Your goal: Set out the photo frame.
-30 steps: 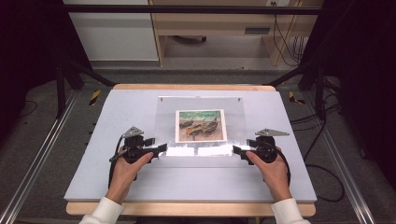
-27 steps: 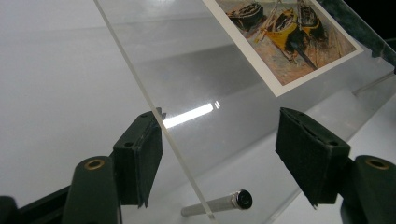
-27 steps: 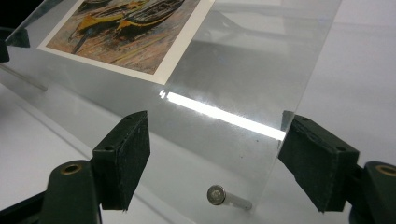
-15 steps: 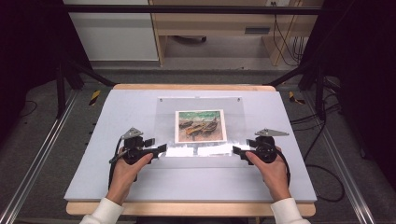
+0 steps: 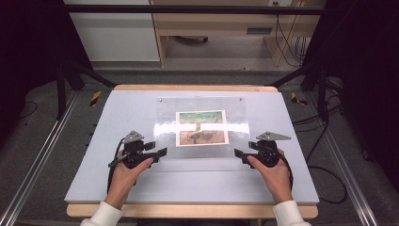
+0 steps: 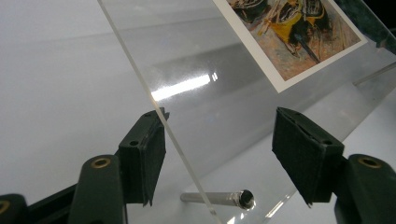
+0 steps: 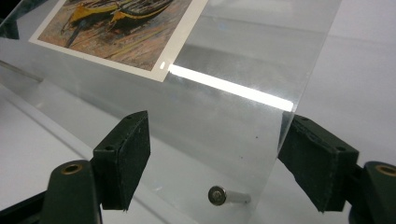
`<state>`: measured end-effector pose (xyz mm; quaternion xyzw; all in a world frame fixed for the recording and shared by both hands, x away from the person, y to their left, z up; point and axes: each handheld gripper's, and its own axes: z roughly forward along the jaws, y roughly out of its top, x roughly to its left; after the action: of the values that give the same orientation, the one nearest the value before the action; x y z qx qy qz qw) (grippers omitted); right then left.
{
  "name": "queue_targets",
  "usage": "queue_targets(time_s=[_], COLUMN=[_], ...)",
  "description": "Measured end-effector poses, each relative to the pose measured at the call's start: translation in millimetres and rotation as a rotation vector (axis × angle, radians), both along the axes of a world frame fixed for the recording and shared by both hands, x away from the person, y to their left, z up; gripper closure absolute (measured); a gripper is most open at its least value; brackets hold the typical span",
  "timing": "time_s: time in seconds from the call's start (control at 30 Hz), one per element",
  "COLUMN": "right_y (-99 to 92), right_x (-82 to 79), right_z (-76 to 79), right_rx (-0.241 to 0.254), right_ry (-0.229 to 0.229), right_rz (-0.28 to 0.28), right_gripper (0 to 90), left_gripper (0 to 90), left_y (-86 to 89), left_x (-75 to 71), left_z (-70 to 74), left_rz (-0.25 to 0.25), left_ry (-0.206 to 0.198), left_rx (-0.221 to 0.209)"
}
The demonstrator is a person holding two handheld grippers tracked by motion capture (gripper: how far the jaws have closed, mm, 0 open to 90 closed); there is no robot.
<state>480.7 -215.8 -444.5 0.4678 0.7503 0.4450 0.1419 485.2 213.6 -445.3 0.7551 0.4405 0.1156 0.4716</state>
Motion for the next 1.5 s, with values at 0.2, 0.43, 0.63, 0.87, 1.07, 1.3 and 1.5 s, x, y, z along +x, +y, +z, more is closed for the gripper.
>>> queue_targets(time_s=[0.2, 0.43, 0.63, 0.87, 1.07, 1.3, 1.5], right_y=[-2.4, -6.2, -8.3, -10.3, -12.2, -12.2, -11.2], right_x=[-5.4, -11.2, -17.6, -23.5, -23.8, -24.5, -26.5], right_z=[0.5, 1.2, 1.8, 1.5, 1.0, 1.0, 1.3], right_rx=[-0.009, -0.018, -0.037, -0.044, -0.035, -0.035, -0.050], right_ry=[-0.014, -0.024, -0.037, -0.044, -0.043, -0.038, -0.037], right_rz=[0.004, 0.019, 0.027, 0.025, 0.028, 0.029, 0.023], right_gripper=[30.4, 36.1, 41.1, 45.2, 46.6, 47.0, 47.1], left_gripper=[37.1, 41.5, 44.2, 48.5, 50.0, 50.8, 50.9], left_y=[0.5, 1.9, 1.0, 1.8, 3.6, 4.7, 4.3], left_x=[-4.6, -12.2, -20.4, -26.7, -26.6, -26.8, -27.5], left_z=[1.0, 1.9, 2.3, 1.5, 0.7, 0.1, 0.6], left_rz=[-0.004, -0.006, -0.002, 0.004, 0.003, 0.001, 0.000], left_ry=[-0.014, -0.027, -0.045, -0.049, -0.041, -0.037, -0.039], left_rx=[0.015, 0.031, 0.056, 0.059, 0.043, 0.035, 0.043])
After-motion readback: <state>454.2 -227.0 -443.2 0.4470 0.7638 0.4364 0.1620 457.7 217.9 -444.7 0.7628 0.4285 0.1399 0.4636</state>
